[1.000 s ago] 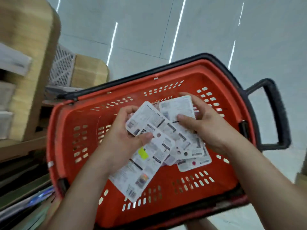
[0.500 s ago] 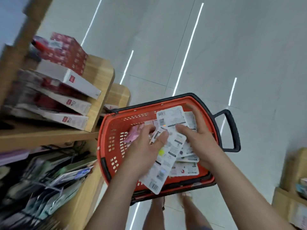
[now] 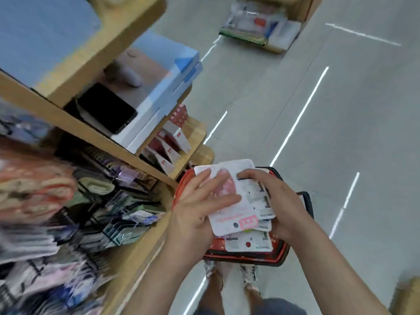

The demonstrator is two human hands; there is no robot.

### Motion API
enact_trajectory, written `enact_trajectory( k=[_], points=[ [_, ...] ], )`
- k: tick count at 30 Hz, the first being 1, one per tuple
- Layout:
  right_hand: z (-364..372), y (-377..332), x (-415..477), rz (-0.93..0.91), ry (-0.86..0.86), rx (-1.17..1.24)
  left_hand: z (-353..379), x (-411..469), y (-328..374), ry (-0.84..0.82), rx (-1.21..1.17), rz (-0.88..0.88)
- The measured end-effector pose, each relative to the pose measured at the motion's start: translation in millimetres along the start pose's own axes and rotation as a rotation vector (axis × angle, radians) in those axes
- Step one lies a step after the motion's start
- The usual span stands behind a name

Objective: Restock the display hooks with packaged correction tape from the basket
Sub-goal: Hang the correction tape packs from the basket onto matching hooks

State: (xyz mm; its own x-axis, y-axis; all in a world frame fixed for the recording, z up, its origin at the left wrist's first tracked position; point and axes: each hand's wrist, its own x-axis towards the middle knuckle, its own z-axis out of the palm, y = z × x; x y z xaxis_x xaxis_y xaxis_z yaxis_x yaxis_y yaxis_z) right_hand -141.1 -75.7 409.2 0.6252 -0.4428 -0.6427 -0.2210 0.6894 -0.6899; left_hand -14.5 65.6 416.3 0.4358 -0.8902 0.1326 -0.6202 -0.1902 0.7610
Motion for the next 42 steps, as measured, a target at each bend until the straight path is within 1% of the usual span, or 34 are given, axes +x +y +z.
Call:
enact_trajectory(
  k=[3,5,6,7,8,9,10,11,12,13,15,17,19,21,23,27,29,31,33,35,37,39,41,42],
  points=[
    [18.7,-16.4,-29.5,-0.100,-0.108,-0.118,-15.5,-23.5,29.3,-0.015,0.018,0.026],
    [32.5,-23.4,-45.2,-0.130,-0.160,-0.143,-31.3,-37.2,51.1,0.012,-0.053,-0.048],
    [39.9,-26.7,-52.3,-0.148,-0.182,-0.153,-38.4,-43.9,61.7,0.061,-0.162,-0.131],
    [47.4,-29.7,-59.1,-0.176,-0.203,-0.169,-46.5,-48.6,72.7,0.142,-0.305,-0.248],
    [55.6,-33.6,-66.1,-0.198,-0.222,-0.196,-56.0,-52.1,82.9,0.257,-0.469,-0.374],
    [63.5,-36.6,-71.6,-0.219,-0.250,-0.235,-65.6,-55.0,90.7,0.389,-0.581,-0.473],
    [72.5,-40.3,-78.1,-0.244,-0.278,-0.286,-76.2,-56.6,97.4,0.507,-0.592,-0.522],
    [81.8,-43.3,-84.1,-0.285,-0.306,-0.343,-87.6,-58.6,102.9,0.580,-0.511,-0.542],
    [92.0,-46.2,-90.8,-0.327,-0.328,-0.395,-99.3,-61.4,107.8,0.599,-0.437,-0.576],
    [101.5,-47.5,-95.0,-0.369,-0.347,-0.432,-109.9,-65.2,112.4,0.580,-0.421,-0.610],
    [123.6,-47.9,-104.9,-0.440,-0.368,-0.470,-128.8,-76.6,119.5,0.529,-0.527,-0.685],
    [147.3,-45.5,-114.9,-0.508,-0.374,-0.489,-139.4,-93.7,126.3,0.497,-0.678,-0.693],
    [170.0,-40.5,-123.5,-0.586,-0.382,-0.533,-146.7,-113.8,131.4,0.579,-0.752,-0.691],
    [192.8,-34.2,-133.1,-0.658,-0.419,-0.579,-155.9,-133.5,135.5,0.725,-0.728,-0.669],
    [214.7,-25.2,-142.1,-0.693,-0.480,-0.569,-168.5,-154.6,137.2,0.828,-0.718,-0.636],
    [256.5,-3.8,-157.3,-0.706,-0.546,-0.585,-202.5,-205.5,135.2,0.919,-0.681,-0.567],
    [275.8,2.5,-164.6,-0.721,-0.585,-0.589,-224.8,-237.9,131.1,0.910,-0.625,-0.569],
    [294.9,4.7,-173.2,-0.771,-0.643,-0.651,-248.7,-270.6,127.1,0.774,-0.522,-0.578],
    [314.4,5.5,-183.6,-0.808,-0.710,-0.753,-273.4,-297.4,126.9,0.637,-0.358,-0.594],
    [331.7,9.3,-192.4,-0.800,-0.769,-0.830,-297.4,-314.3,130.6,0.575,-0.225,-0.613],
    [345.1,15.7,-202.3,-0.758,-0.827,-0.885,-318.3,-327.7,130.8,0.597,-0.085,-0.632],
    [357.2,23.0,-210.0,-0.732,-0.880,-0.918,-336.0,-344.2,126.0,0.694,0.007,-0.648],
    [370.0,29.8,-219.3,-0.719,-0.911,-0.917,-349.1,-362.2,122.2,0.798,-0.025,-0.655],
    [376.7,33.8,-224.5,-0.716,-0.929,-0.911,-354.1,-371.8,120.1,0.818,-0.054,-0.663]
  ],
)
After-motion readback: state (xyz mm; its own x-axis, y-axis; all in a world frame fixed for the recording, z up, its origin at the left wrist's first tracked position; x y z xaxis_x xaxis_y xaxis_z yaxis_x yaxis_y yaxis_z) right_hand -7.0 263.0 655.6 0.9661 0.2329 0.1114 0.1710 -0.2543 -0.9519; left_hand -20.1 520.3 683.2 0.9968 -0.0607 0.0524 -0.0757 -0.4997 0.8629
